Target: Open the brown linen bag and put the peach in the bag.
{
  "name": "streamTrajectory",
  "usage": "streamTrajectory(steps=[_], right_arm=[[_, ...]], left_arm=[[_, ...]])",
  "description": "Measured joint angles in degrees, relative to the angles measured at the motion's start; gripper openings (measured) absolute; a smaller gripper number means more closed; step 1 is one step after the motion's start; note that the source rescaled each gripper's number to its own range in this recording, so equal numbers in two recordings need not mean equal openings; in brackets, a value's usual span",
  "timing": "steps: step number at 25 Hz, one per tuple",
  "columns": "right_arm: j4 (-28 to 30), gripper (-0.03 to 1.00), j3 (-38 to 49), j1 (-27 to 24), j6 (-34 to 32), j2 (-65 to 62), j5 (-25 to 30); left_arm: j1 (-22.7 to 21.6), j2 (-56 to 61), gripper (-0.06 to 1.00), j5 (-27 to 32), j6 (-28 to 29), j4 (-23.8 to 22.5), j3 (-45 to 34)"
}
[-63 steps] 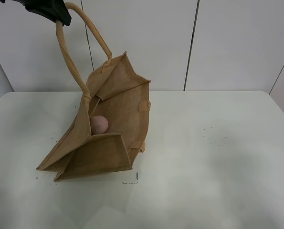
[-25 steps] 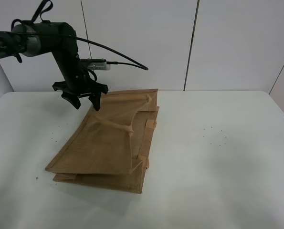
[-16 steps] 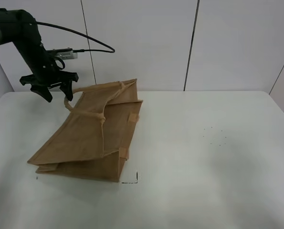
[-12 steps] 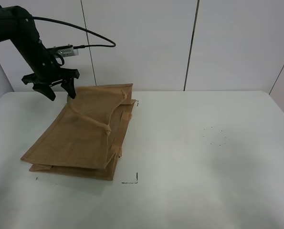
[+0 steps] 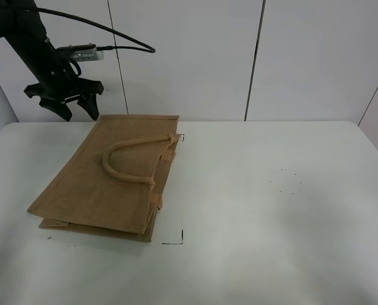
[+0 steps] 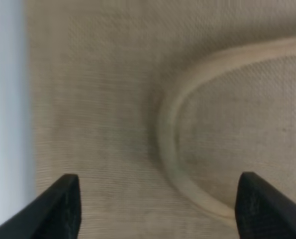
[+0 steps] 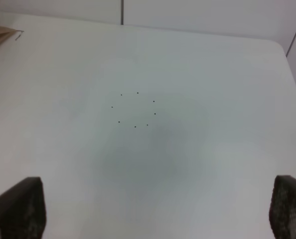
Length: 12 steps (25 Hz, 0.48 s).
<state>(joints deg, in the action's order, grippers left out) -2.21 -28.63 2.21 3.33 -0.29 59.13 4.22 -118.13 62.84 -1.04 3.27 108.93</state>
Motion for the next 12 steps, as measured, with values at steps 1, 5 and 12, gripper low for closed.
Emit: streamTrajectory(steps=[1,5,12], right_arm=[[0.0,1.00,0.0,0.0,0.0,0.0,0.0],[0.0,1.00,0.0,0.0,0.0,0.0,0.0],[0.0,1.00,0.0,0.0,0.0,-0.1,0.0]], left_arm=[[-0.8,0.0,0.91,0.2,0.0,-0.8,0.0],[-4.6,-0.2,0.91,1.6,0.1,-2.9,0.0],[-7.7,2.2,0.91,3.2,0.2,-3.6,-3.3]])
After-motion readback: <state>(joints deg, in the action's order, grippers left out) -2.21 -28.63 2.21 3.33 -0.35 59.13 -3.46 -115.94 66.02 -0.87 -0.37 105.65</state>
